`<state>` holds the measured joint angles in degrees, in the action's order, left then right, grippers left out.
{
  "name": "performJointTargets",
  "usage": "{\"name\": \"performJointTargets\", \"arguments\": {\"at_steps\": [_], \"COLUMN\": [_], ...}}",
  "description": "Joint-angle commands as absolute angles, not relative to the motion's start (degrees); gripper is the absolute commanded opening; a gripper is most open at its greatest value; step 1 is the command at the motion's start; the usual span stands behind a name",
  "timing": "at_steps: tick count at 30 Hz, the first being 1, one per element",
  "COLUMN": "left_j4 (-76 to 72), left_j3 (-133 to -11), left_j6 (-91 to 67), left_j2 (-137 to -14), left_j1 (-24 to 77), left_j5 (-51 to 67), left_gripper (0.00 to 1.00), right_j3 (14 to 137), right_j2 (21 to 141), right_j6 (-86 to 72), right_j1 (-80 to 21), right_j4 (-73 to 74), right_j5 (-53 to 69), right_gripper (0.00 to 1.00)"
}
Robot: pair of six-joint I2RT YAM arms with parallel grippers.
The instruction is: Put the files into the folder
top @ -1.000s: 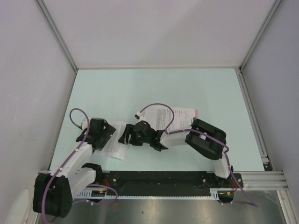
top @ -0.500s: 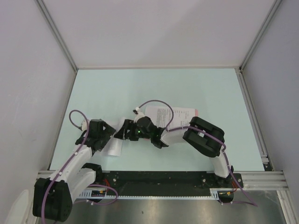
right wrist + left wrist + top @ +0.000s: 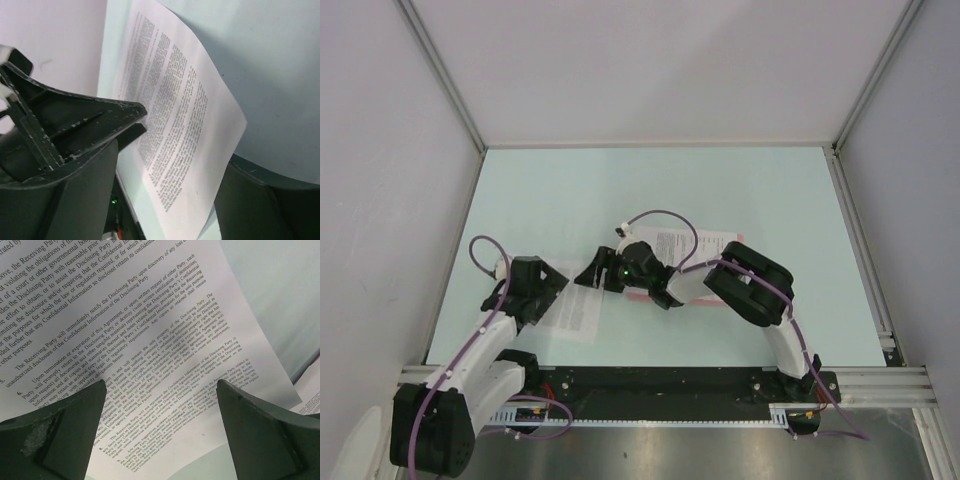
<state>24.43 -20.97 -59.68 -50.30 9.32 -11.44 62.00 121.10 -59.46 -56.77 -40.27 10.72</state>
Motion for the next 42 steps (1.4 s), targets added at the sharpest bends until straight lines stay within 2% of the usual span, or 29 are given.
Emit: {"name": "performJointTargets", "arguments": {"at_steps": [1,2,4,5,6,8,12,14,16,22,25,32,42], "left_j4": [27.7,27.7,27.6,27.7,28.3,28.7,29.4,29.1,26.2,20.4,17.9,14.3,11.2], "left_j3": [-21.4,-22.3,-23.5,-25.2,-26.3,-29.1,-34.2,-37.0,-38.6,-42.5,-44.3,-48.1,-50.1], "left_j6": [-57.1,-55.8,-53.9,-51.3,-49.9,-45.8,-40.0,-37.3,-34.4,-31.6,-32.6,-33.9,-34.9], "left_j2": [-49.9,-50.0,-49.9,-49.5,-49.0,-47.1,-44.5,-44.3,-45.3,-54.8,-59.0,-69.1,-76.8], "left_j1": [8.8,8.8,8.8,8.8,8.8,8.8,8.9,9.0,9.2,15.9,19.9,27.9,30.0], "left_j5": [-10.7,-11.0,-10.9,-10.7,-10.6,-10.5,-7.9,-5.4,1.2,7.7,9.4,8.3,9.5], "left_gripper": [1.00,0.99,1.00,0.99,1.00,1.00,1.00,1.00,1.00,1.00,1.00,1.00,1.00], "right_j3": [61.6,61.4,61.4,61.5,61.5,61.5,61.9,62.2,62.2,62.1,61.9,61.9,61.8], "right_j2": [117.9,117.4,117.2,117.2,117.1,115.8,108.5,103.6,100.3,93.3,91.8,91.9,93.8], "right_j6": [-53.3,-52.3,-50.3,-50.0,-49.7,-48.3,-42.1,-36.4,-27.7,-6.4,1.2,6.4,6.9], "right_j1": [-59.2,-59.6,-59.7,-59.6,-59.2,-57.9,-54.9,-49.9,-46.0,-30.7,-25.1,-17.7,-14.2], "right_j4": [-34.8,-33.6,-33.6,-34.2,-33.8,-32.2,-19.0,-6.7,7.8,29.2,31.9,30.4,29.9], "right_j5": [9.8,8.5,8.5,9.5,9.6,10.9,12.5,18.6,19.3,20.6,20.8,23.6,21.6], "right_gripper": [0.69,0.66,0.50,0.39,0.20,0.00,0.00,0.00,0.00,0.00,0.00,0.00,0.00]}}
